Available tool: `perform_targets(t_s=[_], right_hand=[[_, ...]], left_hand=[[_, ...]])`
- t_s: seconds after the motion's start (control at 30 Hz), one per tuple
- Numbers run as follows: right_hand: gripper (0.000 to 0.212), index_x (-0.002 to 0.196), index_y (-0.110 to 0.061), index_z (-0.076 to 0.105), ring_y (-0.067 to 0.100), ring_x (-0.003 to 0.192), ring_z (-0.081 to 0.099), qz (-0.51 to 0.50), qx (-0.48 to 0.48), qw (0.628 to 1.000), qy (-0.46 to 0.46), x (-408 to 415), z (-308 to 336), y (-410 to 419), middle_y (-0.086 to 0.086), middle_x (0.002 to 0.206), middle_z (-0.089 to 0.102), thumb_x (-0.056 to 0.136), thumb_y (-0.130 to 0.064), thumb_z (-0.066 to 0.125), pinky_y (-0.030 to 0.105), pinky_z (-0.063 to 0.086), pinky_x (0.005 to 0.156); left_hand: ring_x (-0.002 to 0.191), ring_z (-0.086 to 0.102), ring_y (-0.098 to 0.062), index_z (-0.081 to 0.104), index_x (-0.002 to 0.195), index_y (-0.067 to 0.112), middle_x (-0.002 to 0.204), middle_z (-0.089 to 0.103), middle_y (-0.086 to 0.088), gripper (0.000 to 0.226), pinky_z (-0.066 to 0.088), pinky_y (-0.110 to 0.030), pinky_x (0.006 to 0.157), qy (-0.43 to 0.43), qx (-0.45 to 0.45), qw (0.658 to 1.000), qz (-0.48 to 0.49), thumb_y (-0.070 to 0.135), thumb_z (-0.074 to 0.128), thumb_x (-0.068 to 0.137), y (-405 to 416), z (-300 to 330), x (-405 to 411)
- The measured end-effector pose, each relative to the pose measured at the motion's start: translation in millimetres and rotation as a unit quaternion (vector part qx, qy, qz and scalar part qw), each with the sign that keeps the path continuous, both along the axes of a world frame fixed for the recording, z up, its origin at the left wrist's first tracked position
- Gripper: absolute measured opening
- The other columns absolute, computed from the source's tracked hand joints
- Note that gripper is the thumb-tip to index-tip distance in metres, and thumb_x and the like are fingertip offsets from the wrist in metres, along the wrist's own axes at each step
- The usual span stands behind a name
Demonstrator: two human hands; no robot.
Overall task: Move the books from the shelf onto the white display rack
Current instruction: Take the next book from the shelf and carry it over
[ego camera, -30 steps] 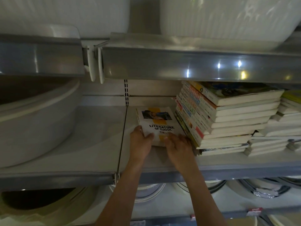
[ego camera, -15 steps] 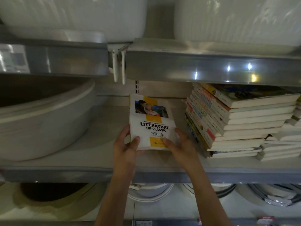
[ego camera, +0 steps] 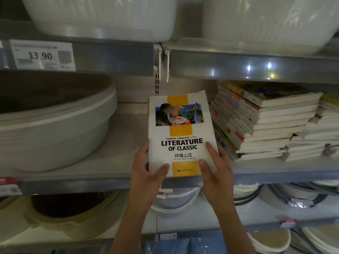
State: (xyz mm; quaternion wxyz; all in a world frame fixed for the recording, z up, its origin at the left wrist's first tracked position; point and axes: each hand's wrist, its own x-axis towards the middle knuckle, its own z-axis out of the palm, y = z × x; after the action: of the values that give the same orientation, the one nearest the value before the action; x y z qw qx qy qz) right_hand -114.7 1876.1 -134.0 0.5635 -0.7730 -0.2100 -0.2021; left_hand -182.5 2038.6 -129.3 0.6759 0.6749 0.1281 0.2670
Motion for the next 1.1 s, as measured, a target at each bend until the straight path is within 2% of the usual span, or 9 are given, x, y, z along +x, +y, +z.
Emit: perform_targets(t_s=[0.07, 0.2, 0.37, 0.47, 0.57, 0.7, 0.87, 0.97, 1.1], right_hand=[[0.046, 0.137, -0.013, 0.051, -0.024, 0.122, 0.034, -0.013, 0.003, 1.0, -0.024, -15, -3, -7, 0.002, 0.139, 0.039, 0.095, -0.031, 0.055, -0.002, 0.035, 0.091], [0.045, 0.138, -0.015, 0.048, -0.014, 0.125, 0.039, -0.031, -0.001, 0.998, -0.049, -41, -5, -30, 0.006, 0.138, 0.04, 0.096, -0.03, 0.054, 0.002, 0.039, 0.093], [0.046, 0.138, -0.023, 0.046, -0.002, 0.128, 0.042, -0.046, 0.01, 0.997, -0.055, -68, -7, -58, 0.005, 0.14, 0.041, 0.094, -0.037, 0.05, 0.005, 0.039, 0.097], [0.046, 0.137, -0.022, 0.047, -0.003, 0.127, 0.043, -0.058, 0.019, 0.996, -0.059, -89, -5, -86, 0.004, 0.139, 0.041, 0.094, -0.036, 0.05, 0.005, 0.038, 0.097], [0.046, 0.138, -0.023, 0.048, 0.003, 0.128, 0.045, -0.079, 0.034, 0.995, -0.053, -116, -6, -131, 0.001, 0.139, 0.042, 0.094, -0.038, 0.051, 0.009, 0.042, 0.098], [0.05, 0.14, -0.023, 0.045, 0.002, 0.126, 0.046, -0.115, 0.025, 0.992, -0.035, -158, -14, -216, -0.007, 0.136, 0.042, 0.094, -0.041, 0.051, 0.015, 0.045, 0.099], [0.06, 0.142, -0.023, 0.046, 0.003, 0.125, 0.048, -0.169, 0.048, 0.984, 0.034, -221, -25, -327, 0.002, 0.138, 0.048, 0.087, -0.045, 0.06, 0.022, 0.047, 0.1], [0.057, 0.136, -0.026, 0.054, 0.001, 0.121, 0.05, -0.179, 0.077, 0.978, 0.079, -258, -23, -390, 0.0, 0.134, 0.048, 0.082, -0.035, 0.068, 0.02, 0.049, 0.097], [0.059, 0.139, -0.031, 0.051, 0.002, 0.121, 0.052, -0.204, 0.107, 0.966, 0.12, -295, -23, -465, -0.004, 0.14, 0.05, 0.086, -0.017, 0.075, 0.022, 0.053, 0.093]], left_hand=[[0.12, 0.06, -0.016, 0.043, 0.143, 0.035, 0.139, 0.052, 0.003, 0.074, 0.059, -0.041, 0.09, -0.006, 0.011, 1.0, 0.018, 0.014, 0.079, 0.082, -9, -3, -5], [0.119, 0.057, -0.007, 0.046, 0.141, 0.031, 0.136, 0.049, 0.007, 0.076, 0.058, -0.03, 0.091, -0.036, 0.002, 0.998, 0.043, 0.012, 0.082, 0.077, -37, -3, -23], [0.122, 0.055, -0.007, 0.044, 0.137, 0.039, 0.131, 0.046, 0.02, 0.08, 0.059, -0.035, 0.09, -0.062, 0.018, 0.997, 0.033, 0.008, 0.083, 0.075, -65, -4, -48], [0.123, 0.053, -0.003, 0.041, 0.134, 0.044, 0.132, 0.046, 0.017, 0.078, 0.056, -0.02, 0.088, -0.075, 0.034, 0.997, 0.008, 0.016, 0.083, 0.074, -91, -2, -63], [0.12, 0.056, -0.001, 0.039, 0.139, 0.045, 0.137, 0.051, 0.009, 0.083, 0.058, -0.024, 0.086, -0.071, 0.041, 0.996, -0.035, 0.036, 0.086, 0.071, -132, -1, -81], [0.106, 0.058, 0.014, 0.037, 0.139, 0.038, 0.126, 0.056, 0.017, 0.081, 0.054, -0.011, 0.072, -0.074, 0.03, 0.992, -0.093, 0.031, 0.077, 0.069, -215, -1, -112], [0.118, 0.06, -0.002, 0.038, 0.141, 0.041, 0.138, 0.058, 0.008, 0.08, 0.056, -0.02, 0.086, -0.072, 0.034, 0.985, -0.154, 0.033, 0.08, 0.073, -317, -18, -155], [0.117, 0.06, -0.002, 0.042, 0.135, 0.045, 0.136, 0.058, 0.006, 0.079, 0.054, -0.017, 0.083, -0.073, 0.019, 0.978, -0.194, 0.038, 0.087, 0.071, -378, -19, -178], [0.12, 0.061, -0.01, 0.042, 0.137, 0.048, 0.137, 0.059, 0.007, 0.079, 0.059, -0.028, 0.085, -0.062, 0.026, 0.963, -0.261, 0.046, 0.079, 0.067, -446, -18, -197]])
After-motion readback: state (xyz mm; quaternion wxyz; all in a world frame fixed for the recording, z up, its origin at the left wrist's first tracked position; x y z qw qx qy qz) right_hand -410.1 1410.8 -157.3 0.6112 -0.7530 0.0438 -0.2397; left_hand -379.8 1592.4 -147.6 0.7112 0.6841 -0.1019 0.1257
